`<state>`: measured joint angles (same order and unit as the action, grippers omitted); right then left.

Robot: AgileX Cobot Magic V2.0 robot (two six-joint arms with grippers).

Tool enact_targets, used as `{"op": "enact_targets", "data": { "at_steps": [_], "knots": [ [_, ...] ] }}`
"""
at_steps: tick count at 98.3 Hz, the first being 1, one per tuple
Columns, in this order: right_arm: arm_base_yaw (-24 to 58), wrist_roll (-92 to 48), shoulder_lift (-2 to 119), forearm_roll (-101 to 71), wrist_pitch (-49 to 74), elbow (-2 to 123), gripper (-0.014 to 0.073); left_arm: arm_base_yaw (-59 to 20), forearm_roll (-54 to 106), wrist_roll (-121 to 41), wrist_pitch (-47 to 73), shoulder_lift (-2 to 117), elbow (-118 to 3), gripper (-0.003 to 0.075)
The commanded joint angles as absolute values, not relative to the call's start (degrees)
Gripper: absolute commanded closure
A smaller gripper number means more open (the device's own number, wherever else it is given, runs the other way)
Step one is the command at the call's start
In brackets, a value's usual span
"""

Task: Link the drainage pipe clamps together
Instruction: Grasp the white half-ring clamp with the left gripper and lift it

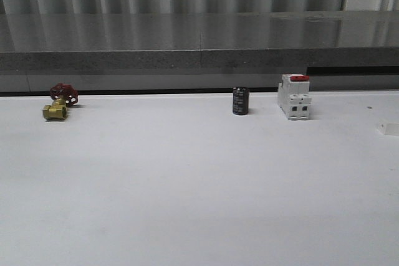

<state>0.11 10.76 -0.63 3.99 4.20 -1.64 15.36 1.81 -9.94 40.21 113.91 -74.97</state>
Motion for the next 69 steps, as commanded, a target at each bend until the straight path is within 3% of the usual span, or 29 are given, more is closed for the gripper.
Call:
{"op": "enact_targets", "data": {
  "at_steps": [1, 34, 69],
  "knots": [
    [-0.24, 9.95, -1.41, 4.12, -0.53, -0.52, 0.0661, 13.03, 4.83, -9.91, 40.70, 108.39, -76.80, 0.0741],
    [-0.24, 9.95, -1.41, 4.12, -0.53, -0.52, 0.0661, -3.72, 7.90, 1.34, 45.36, 100.82, -76.80, 0.0741],
    [-0.24, 9.95, -1.41, 4.12, -0.53, -0.52, 0.0661, -21.51, 4.64, 16.08, 41.57, 105.34, -76.80, 0.0741]
  ]
}}
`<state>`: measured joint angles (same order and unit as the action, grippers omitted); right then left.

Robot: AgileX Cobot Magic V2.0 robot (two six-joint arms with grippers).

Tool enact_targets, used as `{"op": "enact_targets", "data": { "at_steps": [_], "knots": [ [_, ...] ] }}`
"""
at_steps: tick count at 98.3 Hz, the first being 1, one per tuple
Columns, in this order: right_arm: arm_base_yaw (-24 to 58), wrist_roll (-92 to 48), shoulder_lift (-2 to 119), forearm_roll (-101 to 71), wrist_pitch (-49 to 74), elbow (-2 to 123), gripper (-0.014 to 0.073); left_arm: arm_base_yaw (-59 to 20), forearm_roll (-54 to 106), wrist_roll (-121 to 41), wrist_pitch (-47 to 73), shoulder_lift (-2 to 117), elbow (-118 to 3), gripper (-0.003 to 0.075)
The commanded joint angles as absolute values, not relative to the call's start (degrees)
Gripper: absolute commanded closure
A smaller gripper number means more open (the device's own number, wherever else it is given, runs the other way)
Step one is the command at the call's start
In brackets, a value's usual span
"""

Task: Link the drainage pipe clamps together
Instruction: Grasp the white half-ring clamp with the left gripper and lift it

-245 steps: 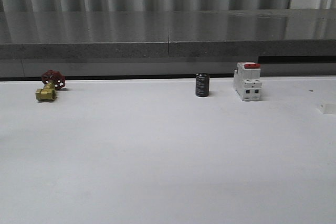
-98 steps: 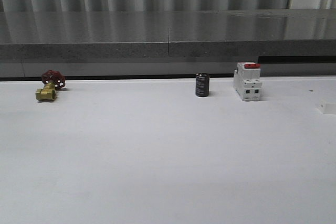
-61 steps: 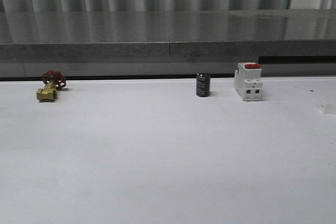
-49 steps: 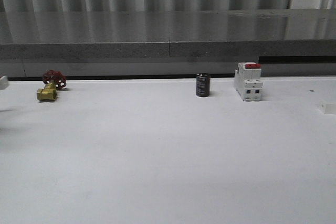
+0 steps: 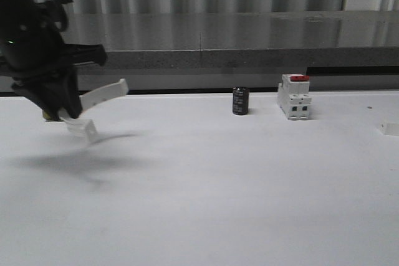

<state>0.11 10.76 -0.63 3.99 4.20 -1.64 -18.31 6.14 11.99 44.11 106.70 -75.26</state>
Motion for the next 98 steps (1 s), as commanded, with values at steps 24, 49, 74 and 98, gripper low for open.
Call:
{"op": "enact_targets", "data": {
  "at_steps": [24, 49, 74, 98],
  "knots": [
    [-0.24, 9.95, -1.41, 4.12, -0.53, -0.52, 0.0661, -25.59, 0.00, 22.34, 38.51, 108.53, -77.03, 0.0741],
    [-0.24, 9.95, -1.41, 4.12, -0.53, -0.52, 0.0661, -25.71, 0.00, 23.88, 35.94, 108.95, -77.03, 0.0741],
    [-0.24, 9.95, -1.41, 4.12, -0.53, -0.52, 0.0661, -25.71, 0.00, 24.11, 37.66, 111.33, -77.07, 0.0741],
    [-0.24, 9.95, -1.41, 4.12, -0.53, -0.52, 0.0661, -25.71, 0.00, 24.11, 38.62, 112.24, -77.07, 0.0733]
  ]
}}
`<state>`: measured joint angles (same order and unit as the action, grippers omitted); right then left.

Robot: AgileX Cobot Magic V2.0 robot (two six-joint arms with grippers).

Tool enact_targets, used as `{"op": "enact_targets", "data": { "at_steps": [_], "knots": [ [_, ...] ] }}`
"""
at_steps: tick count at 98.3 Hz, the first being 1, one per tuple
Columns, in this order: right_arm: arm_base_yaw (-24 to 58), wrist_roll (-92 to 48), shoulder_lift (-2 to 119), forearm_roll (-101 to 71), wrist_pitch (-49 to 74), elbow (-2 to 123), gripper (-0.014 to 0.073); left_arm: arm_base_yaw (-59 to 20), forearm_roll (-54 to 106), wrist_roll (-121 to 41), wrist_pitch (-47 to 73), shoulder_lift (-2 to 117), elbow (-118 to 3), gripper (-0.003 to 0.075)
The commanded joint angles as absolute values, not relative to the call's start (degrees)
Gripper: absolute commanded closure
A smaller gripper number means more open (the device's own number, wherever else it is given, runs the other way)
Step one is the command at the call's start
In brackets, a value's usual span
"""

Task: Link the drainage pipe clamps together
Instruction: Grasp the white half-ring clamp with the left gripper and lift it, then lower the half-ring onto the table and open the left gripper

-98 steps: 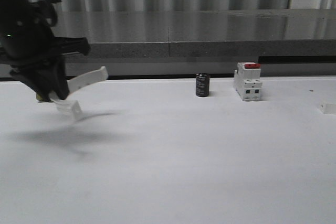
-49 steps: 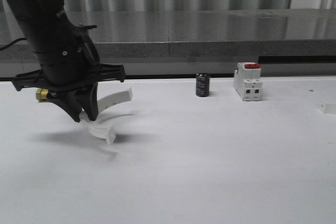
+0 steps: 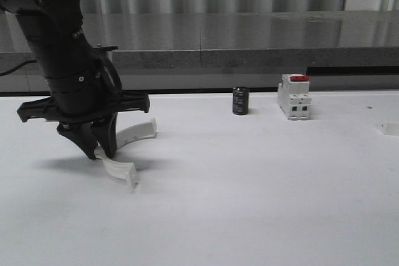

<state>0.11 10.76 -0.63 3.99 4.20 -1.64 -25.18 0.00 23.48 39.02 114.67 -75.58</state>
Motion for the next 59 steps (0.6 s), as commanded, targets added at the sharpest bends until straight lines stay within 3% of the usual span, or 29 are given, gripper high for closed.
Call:
{"op": "enact_targets", "data": {
  "at_steps": [1, 11, 28, 35, 59],
  "knots": [
    [-0.24, 9.95, -1.41, 4.12, -0.53, -0.52, 0.0661, -25.71, 0.00, 24.00, 38.62, 112.24, -77.07, 0.0730],
    [-0.24, 9.95, -1.41, 4.12, -0.53, -0.52, 0.0661, -25.71, 0.00, 23.28, 38.52, 112.24, -77.07, 0.0625],
    [-0.24, 9.95, -1.41, 4.12, -0.53, -0.52, 0.0661, -25.71, -0.46, 23.06, 38.41, 112.24, -77.07, 0.0253],
    [-0.24, 9.95, -1.41, 4.12, -0.53, -0.52, 0.0661, -25.71, -1.16, 23.06, 38.16, 112.13, -77.07, 0.0158],
    [-0.24, 9.95, -1.41, 4.12, -0.53, -0.52, 0.0661, -25.50, -3.61, 23.06, 37.80, 107.80, -77.07, 0.0157]
  ]
}}
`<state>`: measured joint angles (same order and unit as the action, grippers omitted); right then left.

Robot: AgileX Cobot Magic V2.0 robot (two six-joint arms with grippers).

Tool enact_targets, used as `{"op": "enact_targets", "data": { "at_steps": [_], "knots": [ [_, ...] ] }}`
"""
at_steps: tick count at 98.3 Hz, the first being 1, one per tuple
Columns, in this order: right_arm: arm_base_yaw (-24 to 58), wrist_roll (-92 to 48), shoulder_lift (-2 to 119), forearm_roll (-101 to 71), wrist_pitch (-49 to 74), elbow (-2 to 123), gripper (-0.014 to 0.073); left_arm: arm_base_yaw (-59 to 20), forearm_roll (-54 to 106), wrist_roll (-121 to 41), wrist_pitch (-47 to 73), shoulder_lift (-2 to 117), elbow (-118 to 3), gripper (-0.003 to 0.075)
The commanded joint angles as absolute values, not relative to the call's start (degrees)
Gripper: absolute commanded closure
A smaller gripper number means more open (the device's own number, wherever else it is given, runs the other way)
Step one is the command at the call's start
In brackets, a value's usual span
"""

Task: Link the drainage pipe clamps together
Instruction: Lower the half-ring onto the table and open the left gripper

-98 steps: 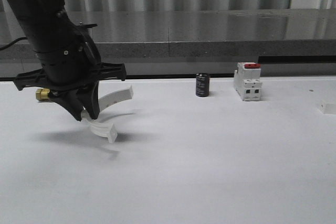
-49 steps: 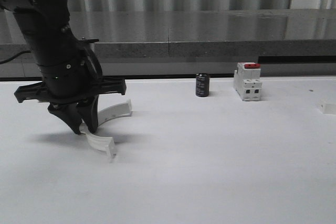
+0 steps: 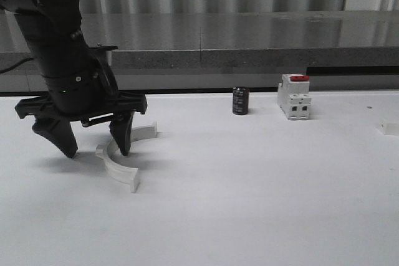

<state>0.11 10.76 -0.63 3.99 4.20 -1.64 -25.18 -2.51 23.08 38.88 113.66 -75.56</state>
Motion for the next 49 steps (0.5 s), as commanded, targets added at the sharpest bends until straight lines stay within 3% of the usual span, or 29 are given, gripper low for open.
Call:
{"op": "enact_targets", "data": {
  "at_steps": [1, 28, 49],
  "knots": [
    [-0.24, 9.95, -1.41, 4.12, -0.53, -0.52, 0.0661, -25.50, -3.78, 23.06, 37.91, 107.56, -77.07, 0.0157],
    [-0.24, 9.95, -1.41, 4.12, -0.53, -0.52, 0.0661, -24.77, -8.51, 23.06, 36.59, 93.16, -71.66, 0.0157],
    [-0.24, 9.95, -1.41, 4.12, -0.53, -0.52, 0.0661, -17.78, -8.61, 20.52, 34.98, 78.10, -63.82, 0.0157]
  ]
}}
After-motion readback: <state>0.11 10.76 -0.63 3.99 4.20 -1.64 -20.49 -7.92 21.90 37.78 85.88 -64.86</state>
